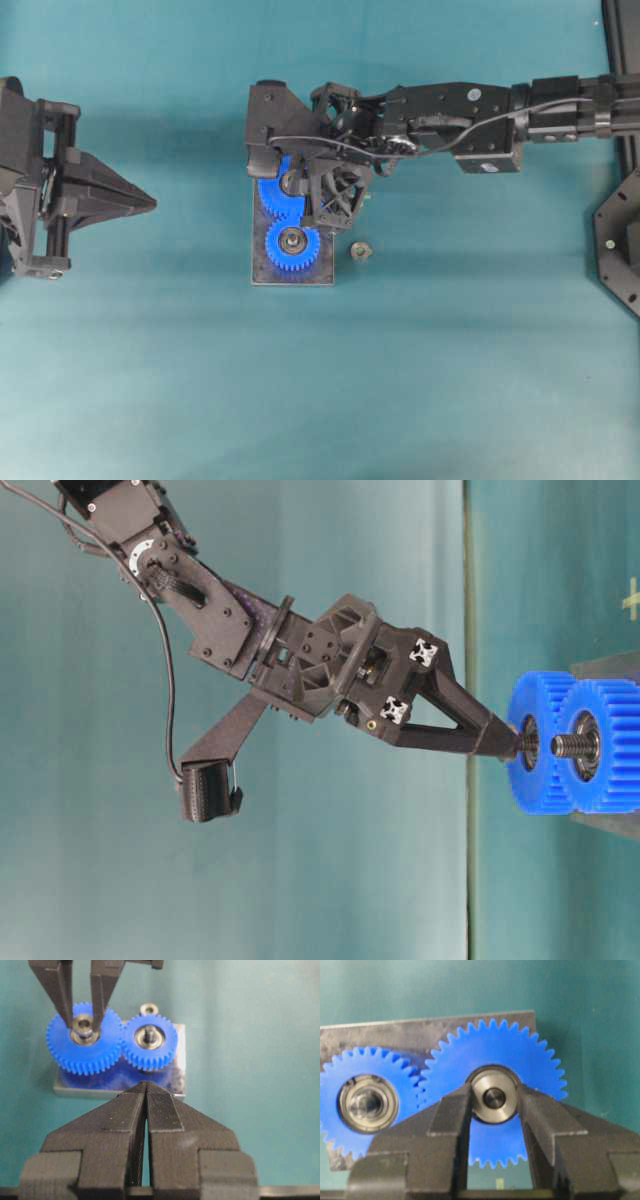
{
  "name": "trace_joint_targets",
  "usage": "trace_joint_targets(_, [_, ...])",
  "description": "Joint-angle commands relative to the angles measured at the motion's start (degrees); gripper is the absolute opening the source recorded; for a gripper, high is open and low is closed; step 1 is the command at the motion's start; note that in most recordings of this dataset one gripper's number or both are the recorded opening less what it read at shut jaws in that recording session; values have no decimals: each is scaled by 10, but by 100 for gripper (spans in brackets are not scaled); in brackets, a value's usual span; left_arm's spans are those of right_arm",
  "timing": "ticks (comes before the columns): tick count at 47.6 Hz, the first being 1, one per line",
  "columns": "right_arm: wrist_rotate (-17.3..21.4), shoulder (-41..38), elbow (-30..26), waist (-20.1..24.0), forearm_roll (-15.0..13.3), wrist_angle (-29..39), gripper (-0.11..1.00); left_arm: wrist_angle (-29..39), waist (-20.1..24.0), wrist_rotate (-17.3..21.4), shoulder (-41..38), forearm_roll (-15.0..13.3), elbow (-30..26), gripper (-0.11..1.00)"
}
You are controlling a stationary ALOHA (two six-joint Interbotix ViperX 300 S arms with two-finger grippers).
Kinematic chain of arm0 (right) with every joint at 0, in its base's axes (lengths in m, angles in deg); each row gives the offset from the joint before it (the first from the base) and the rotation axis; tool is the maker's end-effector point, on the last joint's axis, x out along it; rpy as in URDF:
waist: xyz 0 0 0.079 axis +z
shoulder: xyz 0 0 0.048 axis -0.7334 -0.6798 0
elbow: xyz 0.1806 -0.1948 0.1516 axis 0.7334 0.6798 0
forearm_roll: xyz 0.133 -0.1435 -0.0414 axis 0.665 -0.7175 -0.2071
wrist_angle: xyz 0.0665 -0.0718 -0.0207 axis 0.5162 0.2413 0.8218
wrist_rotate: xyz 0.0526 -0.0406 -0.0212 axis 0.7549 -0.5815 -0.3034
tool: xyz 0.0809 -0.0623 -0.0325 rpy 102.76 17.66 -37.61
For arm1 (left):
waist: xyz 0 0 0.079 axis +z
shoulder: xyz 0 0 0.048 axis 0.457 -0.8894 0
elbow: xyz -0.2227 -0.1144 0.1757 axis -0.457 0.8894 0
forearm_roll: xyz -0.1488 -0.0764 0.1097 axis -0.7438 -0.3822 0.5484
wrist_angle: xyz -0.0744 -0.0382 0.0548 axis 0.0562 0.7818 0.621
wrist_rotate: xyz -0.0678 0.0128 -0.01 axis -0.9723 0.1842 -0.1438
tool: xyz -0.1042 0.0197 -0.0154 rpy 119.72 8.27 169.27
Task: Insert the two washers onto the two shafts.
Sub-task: 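Lower the washer onto the upper shaft and open the right gripper, then lift the right gripper and move it to the lower silver washer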
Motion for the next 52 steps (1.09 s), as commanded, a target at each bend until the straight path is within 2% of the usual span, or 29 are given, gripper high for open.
trace_joint_targets(1, [-1,14,-9,-2,-1,0,32,-4,1,0,2,2,-4,0])
trace_joint_targets(31, [1,11,-12,-7,-1,-1,32,-6,1,-1,2,2,0,0])
trace_joint_targets(34, [1,11,-12,-7,-1,0,41,-6,0,-1,1,2,0,0])
trace_joint_targets(39, [1,13,-11,-7,-1,0,73,-6,0,-2,2,2,0,0])
trace_joint_targets(42, [0,18,-12,-7,-1,-1,88,-6,1,-4,1,2,0,0])
trace_joint_targets(44, [0,23,-11,-7,-1,0,91,-7,1,-4,1,2,0,0])
trace_joint_targets(52, [-2,52,1,-7,-1,20,86,-14,1,-4,2,2,0,0])
